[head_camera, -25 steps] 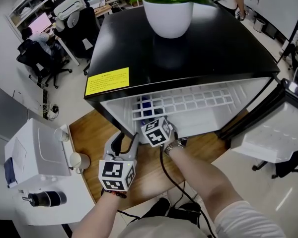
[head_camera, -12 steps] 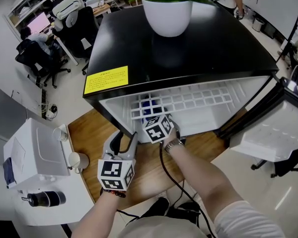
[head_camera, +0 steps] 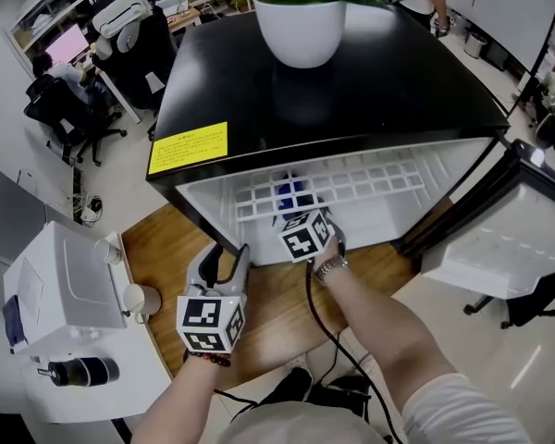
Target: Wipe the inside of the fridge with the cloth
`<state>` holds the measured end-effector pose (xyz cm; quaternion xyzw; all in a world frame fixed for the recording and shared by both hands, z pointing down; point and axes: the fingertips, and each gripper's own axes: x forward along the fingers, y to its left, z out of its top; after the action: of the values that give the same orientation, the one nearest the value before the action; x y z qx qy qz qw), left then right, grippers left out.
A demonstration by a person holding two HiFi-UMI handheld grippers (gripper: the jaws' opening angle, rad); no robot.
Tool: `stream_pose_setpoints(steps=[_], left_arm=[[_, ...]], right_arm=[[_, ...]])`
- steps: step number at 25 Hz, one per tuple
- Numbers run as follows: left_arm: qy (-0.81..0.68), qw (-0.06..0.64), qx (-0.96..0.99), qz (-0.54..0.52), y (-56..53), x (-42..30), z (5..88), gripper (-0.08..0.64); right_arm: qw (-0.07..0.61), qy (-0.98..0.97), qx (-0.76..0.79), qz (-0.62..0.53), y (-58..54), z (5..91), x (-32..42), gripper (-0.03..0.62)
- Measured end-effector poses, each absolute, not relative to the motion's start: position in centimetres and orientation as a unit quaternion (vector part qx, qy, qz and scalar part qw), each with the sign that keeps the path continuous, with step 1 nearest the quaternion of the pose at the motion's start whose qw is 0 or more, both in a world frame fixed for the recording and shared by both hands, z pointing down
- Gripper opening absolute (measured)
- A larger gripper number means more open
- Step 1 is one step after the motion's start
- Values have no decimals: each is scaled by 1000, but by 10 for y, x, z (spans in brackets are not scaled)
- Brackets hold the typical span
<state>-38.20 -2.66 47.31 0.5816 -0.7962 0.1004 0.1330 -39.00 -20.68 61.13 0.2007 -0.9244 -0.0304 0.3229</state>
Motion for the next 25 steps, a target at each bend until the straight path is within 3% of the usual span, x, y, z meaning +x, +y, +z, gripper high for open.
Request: stream_pose_setpoints(steps=[25], left_arm=[[-806,137,567,99,-27,-383,473,176]], right_arm=[[343,-891,298,-17,-298,614,-294,49]])
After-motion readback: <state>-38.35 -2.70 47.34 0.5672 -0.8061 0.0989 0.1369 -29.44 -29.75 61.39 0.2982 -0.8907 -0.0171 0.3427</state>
